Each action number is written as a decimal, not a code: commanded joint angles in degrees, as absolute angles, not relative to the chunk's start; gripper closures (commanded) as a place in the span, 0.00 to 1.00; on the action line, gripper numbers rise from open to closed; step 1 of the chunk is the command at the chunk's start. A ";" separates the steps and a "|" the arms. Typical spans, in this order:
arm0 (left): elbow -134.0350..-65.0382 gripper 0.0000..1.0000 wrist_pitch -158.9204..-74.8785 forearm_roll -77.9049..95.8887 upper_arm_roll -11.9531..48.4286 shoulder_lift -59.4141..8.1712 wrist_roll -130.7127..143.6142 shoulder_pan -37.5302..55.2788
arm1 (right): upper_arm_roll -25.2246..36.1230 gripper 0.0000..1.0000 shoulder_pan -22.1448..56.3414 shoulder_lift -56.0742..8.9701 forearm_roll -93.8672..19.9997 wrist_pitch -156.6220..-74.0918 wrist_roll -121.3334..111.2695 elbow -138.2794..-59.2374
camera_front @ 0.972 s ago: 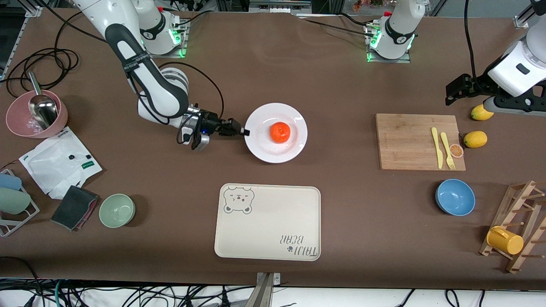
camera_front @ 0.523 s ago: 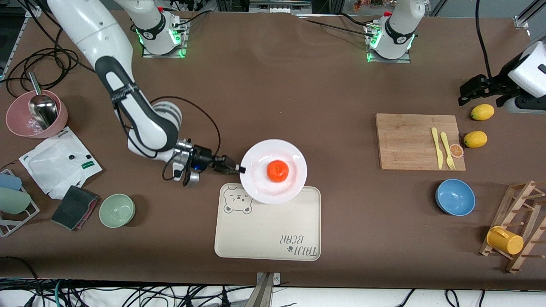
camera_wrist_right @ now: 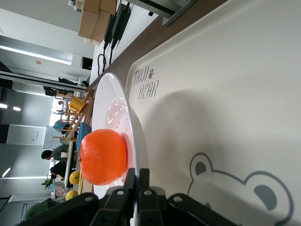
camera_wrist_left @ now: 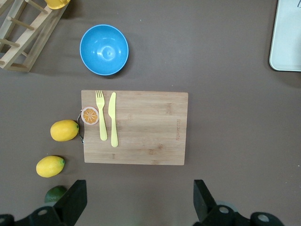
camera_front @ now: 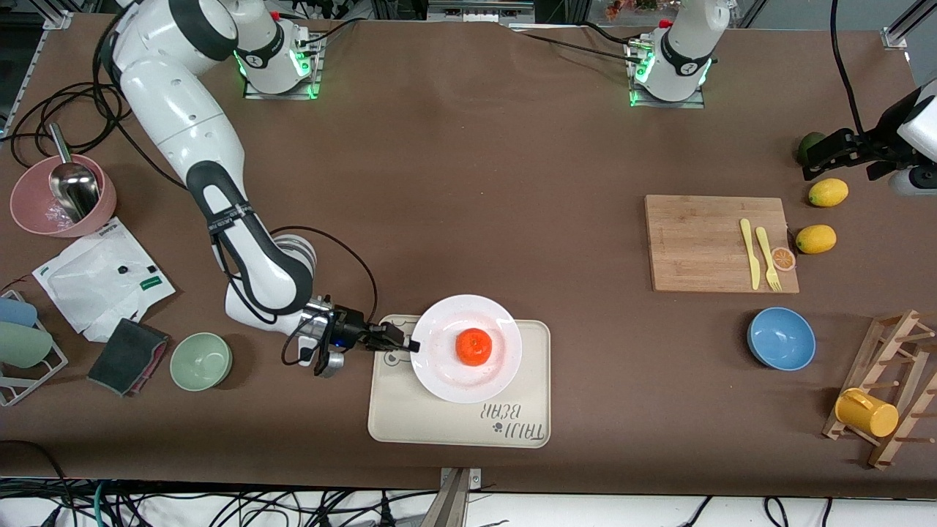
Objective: Place orange and plate with both arms
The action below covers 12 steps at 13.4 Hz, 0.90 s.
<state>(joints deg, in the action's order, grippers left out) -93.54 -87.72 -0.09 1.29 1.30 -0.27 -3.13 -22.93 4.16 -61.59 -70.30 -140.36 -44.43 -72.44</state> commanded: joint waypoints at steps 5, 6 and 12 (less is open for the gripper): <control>-92.29 0.00 -87.10 -0.18 2.11 1.05 -0.62 -2.64 | -22.06 1.00 6.33 -68.55 -68.73 -140.19 -43.15 -62.93; -92.29 0.00 -87.10 -0.18 2.11 0.97 -0.62 -2.64 | -22.06 1.00 6.33 -68.73 -68.82 -140.19 -43.33 -63.02; -92.28 0.00 -87.19 -0.18 1.93 0.18 -0.88 -2.99 | -21.62 0.45 6.50 -68.12 -68.73 -140.36 -43.24 -63.89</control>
<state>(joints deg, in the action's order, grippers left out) -93.52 -87.73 -0.09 1.89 1.09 -0.27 -2.81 -22.11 5.69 -67.62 -69.87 -140.36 -44.42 -65.75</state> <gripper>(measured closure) 0.000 0.595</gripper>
